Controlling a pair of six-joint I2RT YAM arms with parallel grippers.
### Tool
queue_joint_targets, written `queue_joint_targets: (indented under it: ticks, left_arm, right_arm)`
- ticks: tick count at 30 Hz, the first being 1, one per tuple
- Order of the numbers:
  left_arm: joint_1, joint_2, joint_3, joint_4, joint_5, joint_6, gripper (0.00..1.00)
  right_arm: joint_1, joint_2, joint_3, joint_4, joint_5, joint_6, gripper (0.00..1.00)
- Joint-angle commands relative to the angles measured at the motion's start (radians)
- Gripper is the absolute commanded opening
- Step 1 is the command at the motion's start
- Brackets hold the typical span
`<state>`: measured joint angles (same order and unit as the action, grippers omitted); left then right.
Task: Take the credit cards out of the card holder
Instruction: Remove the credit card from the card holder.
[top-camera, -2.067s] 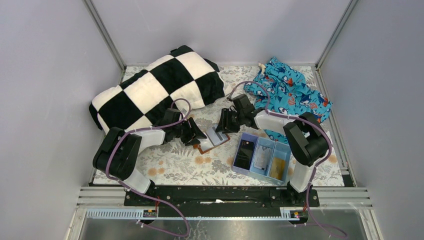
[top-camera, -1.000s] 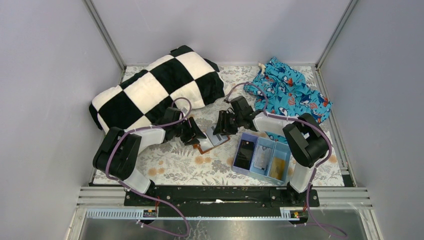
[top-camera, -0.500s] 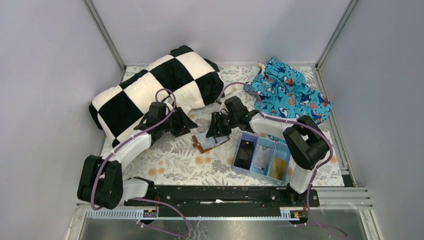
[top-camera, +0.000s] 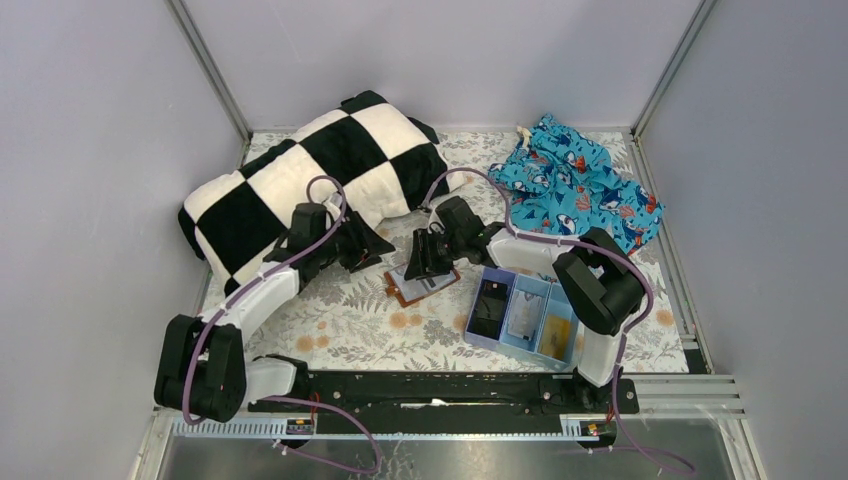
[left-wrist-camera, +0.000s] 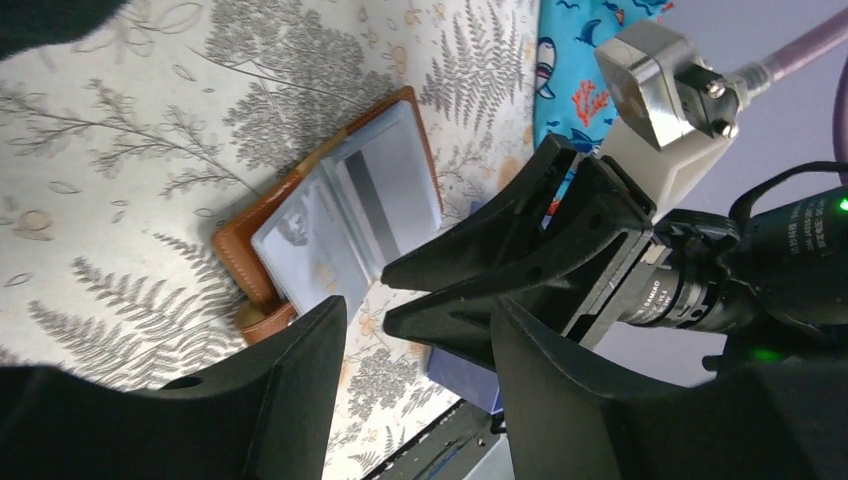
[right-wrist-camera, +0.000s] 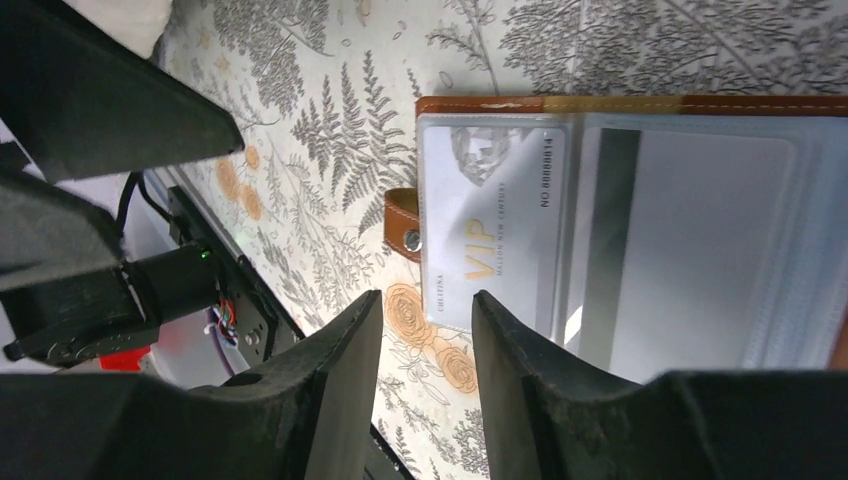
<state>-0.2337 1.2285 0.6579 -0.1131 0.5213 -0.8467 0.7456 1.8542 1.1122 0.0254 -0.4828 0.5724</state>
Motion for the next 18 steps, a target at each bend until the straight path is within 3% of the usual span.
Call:
queue_joint_targets:
  ticks: [1,10,18]
  left_arm:
    - [-0.03,0.041,-0.031,0.173,0.122,-0.06,0.59]
    - [-0.091,0.161,-0.08,0.333,0.121,-0.134,0.58]
    - [-0.088,0.303,-0.108,0.33,0.073,-0.086,0.56]
  right_arm:
    - [-0.031,-0.055,-0.009,-0.01,0.063,0.011,0.44]
    - [-0.077,-0.021,-0.029,-0.015,0.055,0.058,0.33]
    - [-0.081,-0.008,-0.023,-0.053,0.083,0.055,0.26]
